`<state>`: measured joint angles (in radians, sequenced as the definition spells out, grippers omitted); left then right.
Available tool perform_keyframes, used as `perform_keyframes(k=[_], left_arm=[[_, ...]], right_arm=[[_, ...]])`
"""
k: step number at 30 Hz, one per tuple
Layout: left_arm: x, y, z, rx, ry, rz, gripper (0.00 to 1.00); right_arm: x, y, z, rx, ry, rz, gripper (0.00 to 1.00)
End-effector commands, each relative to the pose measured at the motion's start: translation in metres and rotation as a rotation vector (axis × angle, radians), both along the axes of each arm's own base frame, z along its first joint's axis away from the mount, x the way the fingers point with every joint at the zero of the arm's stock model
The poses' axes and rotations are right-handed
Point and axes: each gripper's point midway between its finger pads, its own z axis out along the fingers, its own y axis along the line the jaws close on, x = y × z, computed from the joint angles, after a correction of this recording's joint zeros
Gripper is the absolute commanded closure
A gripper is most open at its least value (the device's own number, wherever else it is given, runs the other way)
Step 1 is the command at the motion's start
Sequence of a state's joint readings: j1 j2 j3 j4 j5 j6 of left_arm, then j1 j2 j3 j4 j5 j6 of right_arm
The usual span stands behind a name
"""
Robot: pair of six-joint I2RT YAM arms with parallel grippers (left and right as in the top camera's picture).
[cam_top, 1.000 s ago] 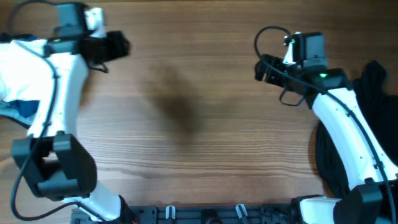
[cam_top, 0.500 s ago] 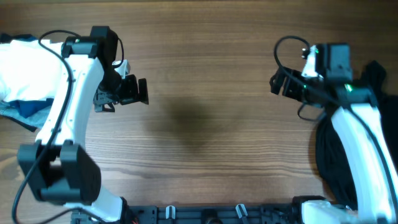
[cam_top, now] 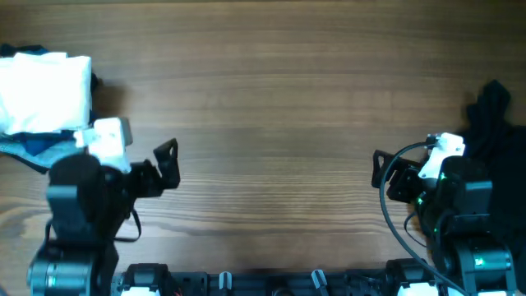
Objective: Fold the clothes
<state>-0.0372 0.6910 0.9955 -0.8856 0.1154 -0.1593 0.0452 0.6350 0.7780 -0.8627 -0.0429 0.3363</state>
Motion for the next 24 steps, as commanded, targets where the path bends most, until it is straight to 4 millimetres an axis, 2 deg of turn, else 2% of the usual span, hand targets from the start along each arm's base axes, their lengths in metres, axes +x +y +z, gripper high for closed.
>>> perform_keyframes(k=[1, 12, 14, 18, 21, 24], left_arm=[[-0.01, 0.003, 0.01, -0.003, -0.055, 0.016, 0.0], [-0.011, 0.003, 0.011, -0.003, -0.06, 0.016, 0.0], [-0.011, 0.003, 0.011, -0.003, -0.06, 0.016, 0.0], [-0.011, 0.003, 0.011, -0.003, -0.06, 0.016, 0.0], [-0.011, 0.003, 0.011, -0.003, -0.06, 0.016, 0.0], [-0.011, 0.003, 0.011, -0.003, -0.06, 0.016, 0.0]], right_arm=[[0.002, -0.003, -0.008, -0.013, 0.028, -0.018, 0.0], [0.011, -0.003, -0.036, -0.02, 0.16, -0.017, 0.0], [0.009, -0.003, -0.031, -0.02, 0.139, -0.017, 0.0], [0.002, -0.007, -0.005, -0.041, -0.027, -0.019, 0.0], [-0.005, -0.001, 0.003, -0.073, -0.216, 0.048, 0.0], [-0.001, 0.01, 0.003, -0.096, -0.436, 0.133, 0.0]])
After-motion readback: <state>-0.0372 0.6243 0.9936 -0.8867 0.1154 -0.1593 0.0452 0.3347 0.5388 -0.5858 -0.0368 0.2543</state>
